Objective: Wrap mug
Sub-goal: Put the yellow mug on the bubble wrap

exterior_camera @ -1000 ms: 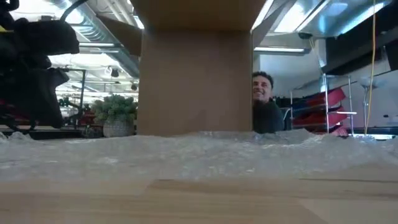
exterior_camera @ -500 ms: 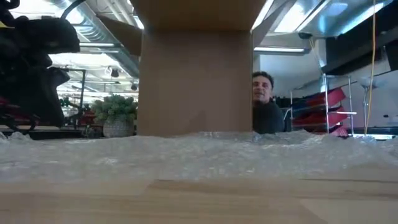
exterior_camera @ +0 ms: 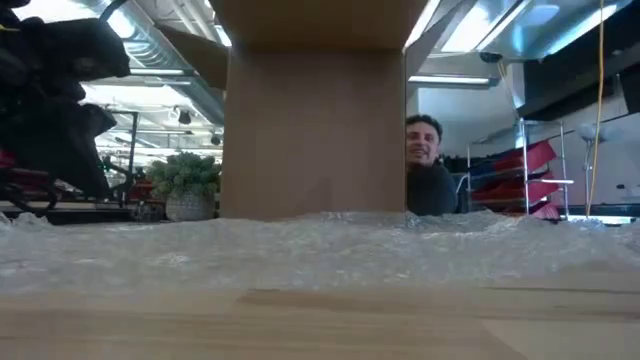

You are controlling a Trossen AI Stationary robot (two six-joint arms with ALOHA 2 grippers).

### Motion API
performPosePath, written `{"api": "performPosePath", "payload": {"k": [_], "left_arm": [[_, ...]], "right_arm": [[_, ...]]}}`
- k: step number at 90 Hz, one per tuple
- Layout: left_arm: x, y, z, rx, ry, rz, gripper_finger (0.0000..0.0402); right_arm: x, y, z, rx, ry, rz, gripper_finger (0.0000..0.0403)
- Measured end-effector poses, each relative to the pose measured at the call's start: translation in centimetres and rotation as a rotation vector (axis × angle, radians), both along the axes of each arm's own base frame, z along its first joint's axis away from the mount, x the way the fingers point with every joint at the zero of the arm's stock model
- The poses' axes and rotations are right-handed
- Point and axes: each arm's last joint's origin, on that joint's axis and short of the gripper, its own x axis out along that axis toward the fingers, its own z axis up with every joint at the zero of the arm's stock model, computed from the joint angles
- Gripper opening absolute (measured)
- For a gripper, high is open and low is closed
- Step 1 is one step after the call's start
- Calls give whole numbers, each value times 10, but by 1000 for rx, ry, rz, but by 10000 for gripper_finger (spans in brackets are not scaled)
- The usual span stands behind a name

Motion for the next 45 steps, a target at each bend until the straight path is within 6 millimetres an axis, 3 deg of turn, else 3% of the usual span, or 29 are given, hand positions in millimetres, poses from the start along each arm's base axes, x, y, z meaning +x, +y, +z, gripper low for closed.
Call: {"api": "performPosePath", "payload": {"k": [20,33,45], "left_arm": [[0,0,0,8,3,-8,0],[0,0,0,7,2,-7,0],[0,0,0,7,3,-7,0]], "right_arm": [[59,-24,29,-122,-297,1,5],[113,-40,20,-192,-364,50,3],[161,-58,5,-246,-306,53,2]]}}
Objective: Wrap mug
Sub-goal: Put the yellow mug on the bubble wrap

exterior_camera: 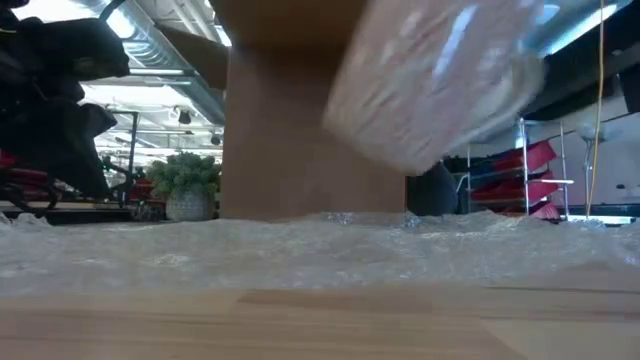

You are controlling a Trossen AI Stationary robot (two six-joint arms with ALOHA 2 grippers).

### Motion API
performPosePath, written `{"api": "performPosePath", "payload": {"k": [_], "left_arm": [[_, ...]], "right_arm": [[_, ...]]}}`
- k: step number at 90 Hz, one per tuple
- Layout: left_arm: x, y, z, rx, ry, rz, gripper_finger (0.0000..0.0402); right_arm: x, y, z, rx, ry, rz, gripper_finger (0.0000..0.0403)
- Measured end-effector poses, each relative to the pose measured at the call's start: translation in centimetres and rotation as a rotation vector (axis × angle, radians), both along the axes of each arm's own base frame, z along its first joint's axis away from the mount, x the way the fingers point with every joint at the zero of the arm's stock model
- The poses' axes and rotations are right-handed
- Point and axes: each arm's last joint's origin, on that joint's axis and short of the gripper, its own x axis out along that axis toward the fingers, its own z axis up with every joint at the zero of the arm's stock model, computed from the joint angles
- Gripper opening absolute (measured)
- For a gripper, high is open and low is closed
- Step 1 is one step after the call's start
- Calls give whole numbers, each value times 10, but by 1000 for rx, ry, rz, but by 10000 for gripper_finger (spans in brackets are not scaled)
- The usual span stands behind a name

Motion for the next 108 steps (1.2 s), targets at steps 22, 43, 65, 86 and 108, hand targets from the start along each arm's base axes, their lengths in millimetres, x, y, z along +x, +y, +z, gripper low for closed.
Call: {"api": "performPosePath", "payload": {"k": [22,43,65,86,108], "left_arm": [[0,0,0,5,2,-5,0],[0,0,0,17,6,-19,0],[0,0,0,16,5,-20,0],[0,0,0,16,4,-19,0],[0,0,0,16,5,-19,0]], "right_arm": [[63,-28,-12,5,53,-26,1],[74,-41,-25,76,172,-17,10],[82,-39,-23,68,93,16,23],[82,-41,-23,58,94,36,129],[82,-48,-3,57,83,42,228]]}}
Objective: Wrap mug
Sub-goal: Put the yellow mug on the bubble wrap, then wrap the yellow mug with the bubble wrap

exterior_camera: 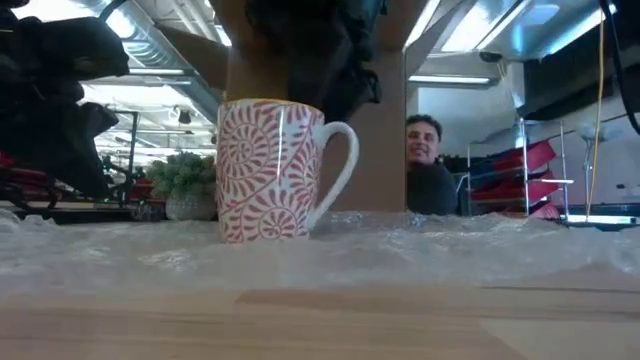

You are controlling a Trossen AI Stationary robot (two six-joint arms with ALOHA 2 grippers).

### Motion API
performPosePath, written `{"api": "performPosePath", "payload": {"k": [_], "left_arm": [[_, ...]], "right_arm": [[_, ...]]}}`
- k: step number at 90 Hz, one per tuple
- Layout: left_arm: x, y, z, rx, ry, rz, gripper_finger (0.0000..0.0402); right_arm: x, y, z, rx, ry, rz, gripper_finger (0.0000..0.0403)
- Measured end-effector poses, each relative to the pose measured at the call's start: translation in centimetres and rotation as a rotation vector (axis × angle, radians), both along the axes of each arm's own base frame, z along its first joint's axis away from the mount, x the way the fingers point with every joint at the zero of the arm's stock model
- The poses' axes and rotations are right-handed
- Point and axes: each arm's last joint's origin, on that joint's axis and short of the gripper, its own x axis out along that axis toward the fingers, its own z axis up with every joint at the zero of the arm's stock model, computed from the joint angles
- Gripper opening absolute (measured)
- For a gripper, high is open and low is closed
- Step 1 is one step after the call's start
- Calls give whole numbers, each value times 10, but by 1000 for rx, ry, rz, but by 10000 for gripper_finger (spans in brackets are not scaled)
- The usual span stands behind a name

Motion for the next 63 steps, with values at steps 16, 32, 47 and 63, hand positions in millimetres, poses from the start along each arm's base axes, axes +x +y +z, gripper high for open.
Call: {"api": "performPosePath", "payload": {"k": [16,32,47,63], "left_arm": [[0,0,0,-5,4,-3,0],[-1,-1,0,-27,20,-17,0],[-1,-2,-1,-37,27,-26,0],[-3,-7,0,-39,19,-47,0]], "right_arm": [[-10,2,23,-25,69,27,251],[-39,24,31,-129,251,49,252],[-70,43,18,-255,369,53,252],[-125,39,-4,-250,412,-67,252]]}}
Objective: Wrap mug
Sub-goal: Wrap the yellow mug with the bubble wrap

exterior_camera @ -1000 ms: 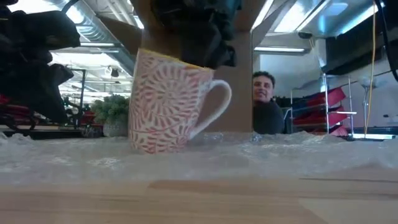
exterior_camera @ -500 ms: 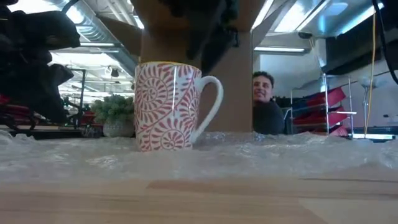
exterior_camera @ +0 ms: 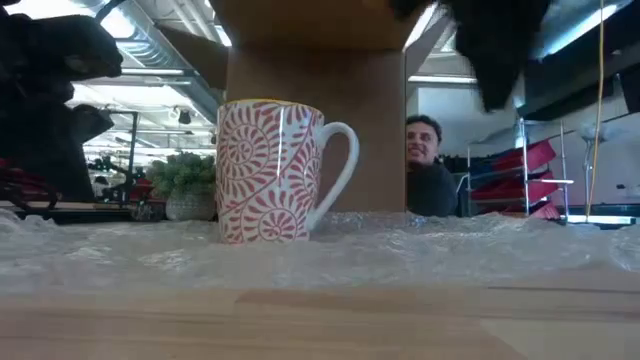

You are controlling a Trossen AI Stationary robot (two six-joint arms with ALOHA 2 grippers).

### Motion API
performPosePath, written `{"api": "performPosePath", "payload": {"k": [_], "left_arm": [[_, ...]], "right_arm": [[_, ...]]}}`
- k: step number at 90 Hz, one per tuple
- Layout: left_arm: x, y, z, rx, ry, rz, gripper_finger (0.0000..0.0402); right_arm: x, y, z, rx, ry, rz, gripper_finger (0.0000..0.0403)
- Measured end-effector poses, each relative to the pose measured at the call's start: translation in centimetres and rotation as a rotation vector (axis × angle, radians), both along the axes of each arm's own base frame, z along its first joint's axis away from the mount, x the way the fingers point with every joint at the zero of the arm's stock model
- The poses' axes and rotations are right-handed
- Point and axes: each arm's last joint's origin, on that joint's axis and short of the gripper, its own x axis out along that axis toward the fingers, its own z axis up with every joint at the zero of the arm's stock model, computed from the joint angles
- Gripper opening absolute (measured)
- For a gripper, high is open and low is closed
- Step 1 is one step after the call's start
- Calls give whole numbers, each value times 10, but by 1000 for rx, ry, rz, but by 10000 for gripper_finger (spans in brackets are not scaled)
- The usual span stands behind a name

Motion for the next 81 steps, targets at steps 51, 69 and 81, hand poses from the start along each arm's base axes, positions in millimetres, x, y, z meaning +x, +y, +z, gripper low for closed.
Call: {"api": "performPosePath", "payload": {"k": [51,69,81], "left_arm": [[13,-3,7,31,-101,-120,0],[25,6,0,54,-91,-76,0],[38,7,-6,60,-129,-82,0]], "right_arm": [[-112,-28,-108,141,-280,34,247],[-107,-26,-109,142,-349,42,173],[-104,-25,-109,160,-389,2,81]]}}
